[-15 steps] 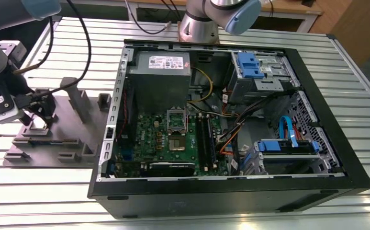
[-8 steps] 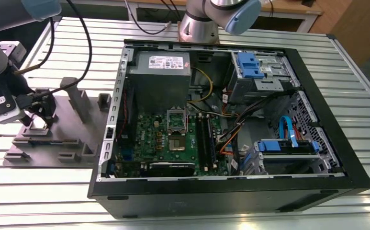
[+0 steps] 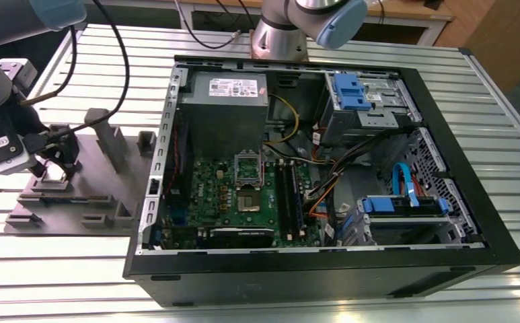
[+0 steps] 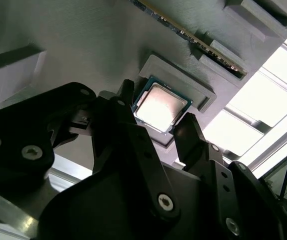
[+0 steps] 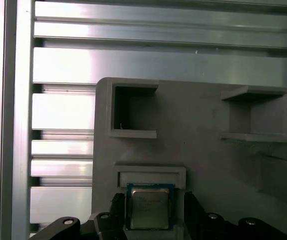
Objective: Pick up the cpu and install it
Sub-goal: 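Pick up the cpu and move it towards the insertion slot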
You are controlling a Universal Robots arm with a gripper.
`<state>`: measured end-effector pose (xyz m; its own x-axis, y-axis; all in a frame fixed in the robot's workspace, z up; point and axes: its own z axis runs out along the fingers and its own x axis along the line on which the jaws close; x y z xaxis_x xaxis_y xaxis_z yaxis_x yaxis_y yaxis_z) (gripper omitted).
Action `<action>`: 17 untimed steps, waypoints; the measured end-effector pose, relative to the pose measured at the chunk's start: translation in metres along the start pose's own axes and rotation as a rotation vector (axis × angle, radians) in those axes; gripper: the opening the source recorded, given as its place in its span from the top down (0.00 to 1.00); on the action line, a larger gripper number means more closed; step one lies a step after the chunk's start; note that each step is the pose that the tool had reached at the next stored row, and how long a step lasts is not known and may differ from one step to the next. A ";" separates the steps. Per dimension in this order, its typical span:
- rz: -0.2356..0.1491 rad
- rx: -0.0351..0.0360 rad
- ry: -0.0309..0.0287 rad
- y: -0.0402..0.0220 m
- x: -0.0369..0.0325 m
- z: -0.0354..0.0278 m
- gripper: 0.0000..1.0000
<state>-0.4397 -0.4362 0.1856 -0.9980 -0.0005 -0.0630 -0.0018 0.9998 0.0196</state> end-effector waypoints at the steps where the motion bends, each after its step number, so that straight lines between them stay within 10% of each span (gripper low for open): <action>1: 0.000 0.0000 0.0001 -0.0001 0.0000 0.0000 0.41; 17: 0.000 -0.0001 0.0000 -0.0001 0.0015 0.0001 0.41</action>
<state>-0.4412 -0.4363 0.1855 -0.9980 -0.0006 -0.0630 -0.0018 0.9998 0.0196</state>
